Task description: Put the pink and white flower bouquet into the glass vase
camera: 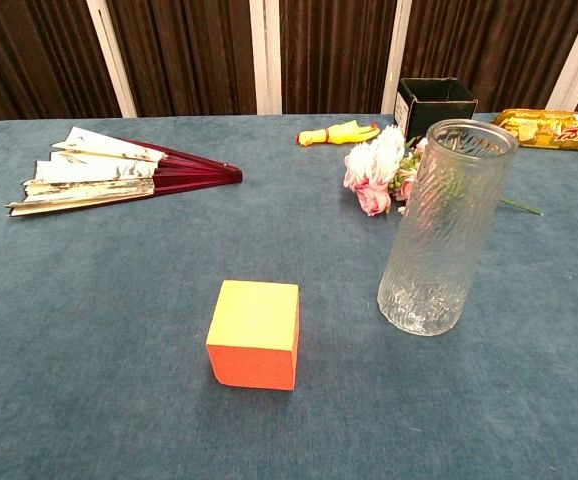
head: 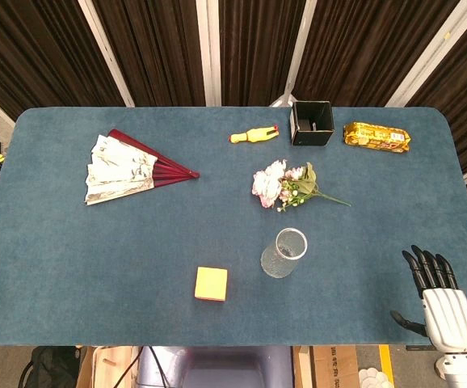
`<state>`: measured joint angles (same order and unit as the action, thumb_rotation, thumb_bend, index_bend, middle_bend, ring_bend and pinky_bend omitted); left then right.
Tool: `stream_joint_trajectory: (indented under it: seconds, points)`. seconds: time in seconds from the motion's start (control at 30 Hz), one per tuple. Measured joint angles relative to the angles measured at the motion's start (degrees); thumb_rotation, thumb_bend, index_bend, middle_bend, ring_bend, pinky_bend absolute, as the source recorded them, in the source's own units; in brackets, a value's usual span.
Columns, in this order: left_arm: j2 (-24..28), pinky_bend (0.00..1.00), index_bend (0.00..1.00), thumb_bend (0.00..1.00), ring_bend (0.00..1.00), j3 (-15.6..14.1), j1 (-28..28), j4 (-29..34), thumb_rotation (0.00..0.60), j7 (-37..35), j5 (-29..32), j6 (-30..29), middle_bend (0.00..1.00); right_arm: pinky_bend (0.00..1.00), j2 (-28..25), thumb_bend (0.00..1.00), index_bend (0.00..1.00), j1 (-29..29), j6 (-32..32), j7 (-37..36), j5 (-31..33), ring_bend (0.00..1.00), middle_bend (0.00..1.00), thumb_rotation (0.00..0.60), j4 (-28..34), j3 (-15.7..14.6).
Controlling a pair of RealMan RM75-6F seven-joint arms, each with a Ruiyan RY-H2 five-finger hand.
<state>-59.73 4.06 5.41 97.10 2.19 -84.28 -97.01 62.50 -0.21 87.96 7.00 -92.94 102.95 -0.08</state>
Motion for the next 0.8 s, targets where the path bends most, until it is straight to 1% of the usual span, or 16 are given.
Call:
stream_joint_trajectory:
  seconds: [0.13,0.23,0.33,0.43,0.6,0.8]
  points:
    - [-0.04,0.02,0.07,0.25,0.0,0.22,0.42,-0.13,0.6,-0.52,-0.1,-1.02,0.0,0.0,-0.74,0.0,0.07,1.41,-2.05,1.13,-0.43,0.02,0.01,0.6,0.81,0.18]
    - [0.03,0.02,0.07,0.25,0.0,0.2,0.33,-0.04,0.6,-0.48,0.3,-0.33,0.0,0.0,-1.85,0.0,0.07,3.23,-4.8,0.75,0.17,0.02,0.01,0.6,2.12,0.84]
    - [0.23,0.02,0.07,0.25,0.0,0.16,0.28,0.22,0.6,-0.52,0.42,-0.05,0.0,0.0,-3.25,0.0,0.07,6.06,-8.76,-0.86,2.53,0.02,0.01,0.6,3.39,2.56]
    - [0.27,0.02,0.07,0.25,0.0,0.22,0.49,0.22,0.6,-0.65,0.51,-0.44,0.0,0.0,-4.1,0.0,0.07,8.84,-11.89,-1.9,6.67,0.02,0.01,0.6,3.94,5.17]
    - [0.24,0.02,0.07,0.25,0.0,0.39,0.46,0.38,0.6,-0.23,1.08,-0.15,0.0,0.0,-4.52,0.0,0.07,13.91,-17.8,-2.06,15.8,0.02,0.01,0.6,3.76,9.86]
    - [-0.14,0.02,0.07,0.25,0.0,0.49,0.39,0.62,0.6,1.03,1.21,-0.17,0.0,0.0,-3.49,0.0,0.07,21.21,-26.9,-2.4,25.65,0.02,0.01,0.6,1.46,14.22]
